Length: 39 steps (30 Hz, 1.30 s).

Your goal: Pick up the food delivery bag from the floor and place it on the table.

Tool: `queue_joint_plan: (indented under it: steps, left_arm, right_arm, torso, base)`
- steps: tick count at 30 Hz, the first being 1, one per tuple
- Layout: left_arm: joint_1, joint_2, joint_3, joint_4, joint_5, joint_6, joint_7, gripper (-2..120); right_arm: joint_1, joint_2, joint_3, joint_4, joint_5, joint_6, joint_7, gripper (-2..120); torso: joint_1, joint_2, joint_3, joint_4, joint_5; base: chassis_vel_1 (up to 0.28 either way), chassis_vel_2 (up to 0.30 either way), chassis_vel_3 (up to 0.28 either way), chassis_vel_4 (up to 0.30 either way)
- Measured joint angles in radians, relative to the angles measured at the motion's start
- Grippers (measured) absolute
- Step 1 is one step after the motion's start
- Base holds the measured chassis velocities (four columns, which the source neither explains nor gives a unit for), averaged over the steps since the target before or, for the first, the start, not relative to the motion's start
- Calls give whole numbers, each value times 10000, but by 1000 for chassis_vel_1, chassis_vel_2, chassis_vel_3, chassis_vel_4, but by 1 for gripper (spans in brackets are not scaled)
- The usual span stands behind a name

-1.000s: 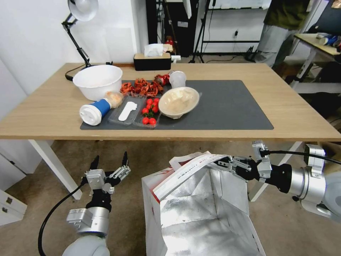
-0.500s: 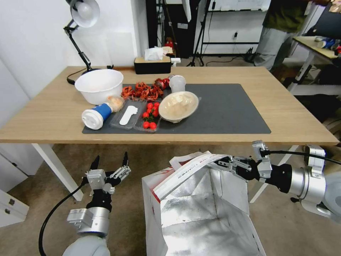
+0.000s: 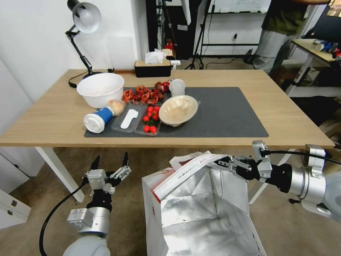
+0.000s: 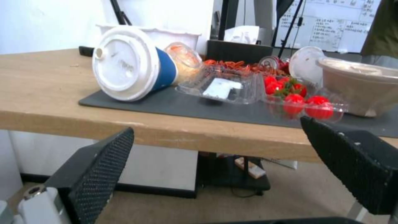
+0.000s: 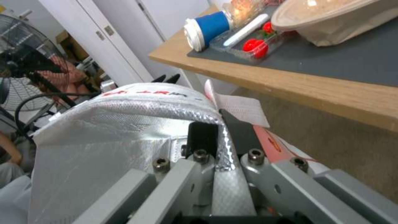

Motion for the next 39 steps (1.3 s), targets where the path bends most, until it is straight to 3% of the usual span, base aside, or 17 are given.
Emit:
queue_joint_plan:
  steps: [39]
  left_arm:
    - [8, -10, -34, -58, -19, -77, -134, 100]
  right_arm:
    - [2, -19, -15, 46, -28, 27, -18, 0]
  torso:
    - [816, 1859, 1045, 0, 1]
  base:
    - [0, 0, 0, 0]
